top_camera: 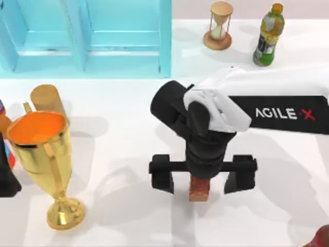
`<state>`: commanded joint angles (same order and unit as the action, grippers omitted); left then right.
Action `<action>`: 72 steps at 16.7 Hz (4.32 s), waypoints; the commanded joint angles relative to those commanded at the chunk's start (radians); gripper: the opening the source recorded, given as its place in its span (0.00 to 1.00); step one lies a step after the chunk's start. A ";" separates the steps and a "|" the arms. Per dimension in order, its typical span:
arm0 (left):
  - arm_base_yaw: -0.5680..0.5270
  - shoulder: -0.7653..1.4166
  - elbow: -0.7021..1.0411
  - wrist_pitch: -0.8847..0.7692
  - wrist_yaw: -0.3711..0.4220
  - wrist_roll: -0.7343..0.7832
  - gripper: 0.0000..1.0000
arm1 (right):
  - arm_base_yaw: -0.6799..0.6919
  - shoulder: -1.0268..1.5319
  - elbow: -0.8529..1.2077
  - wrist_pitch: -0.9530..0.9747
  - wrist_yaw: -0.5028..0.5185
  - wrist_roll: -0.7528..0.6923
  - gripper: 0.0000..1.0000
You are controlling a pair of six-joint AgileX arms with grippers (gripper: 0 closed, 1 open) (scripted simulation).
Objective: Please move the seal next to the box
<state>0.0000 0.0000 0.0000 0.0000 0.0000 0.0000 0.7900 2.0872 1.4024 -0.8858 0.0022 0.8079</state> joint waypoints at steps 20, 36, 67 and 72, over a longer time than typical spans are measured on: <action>0.000 0.000 0.000 0.000 0.000 0.000 1.00 | 0.000 0.000 0.000 0.000 0.000 0.000 0.00; 0.000 0.000 0.000 0.000 0.000 0.000 1.00 | -0.004 -0.068 0.110 -0.176 0.000 -0.001 0.00; 0.000 0.000 0.000 0.000 0.000 0.000 1.00 | -0.643 -0.223 0.084 -0.300 0.012 -0.643 0.00; 0.000 0.000 0.000 0.000 0.000 0.000 1.00 | -0.700 -0.215 0.016 -0.230 -0.002 -0.703 0.00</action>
<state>0.0000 0.0000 0.0000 0.0000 0.0000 0.0000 0.0900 1.8717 1.4180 -1.1160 -0.0001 0.1048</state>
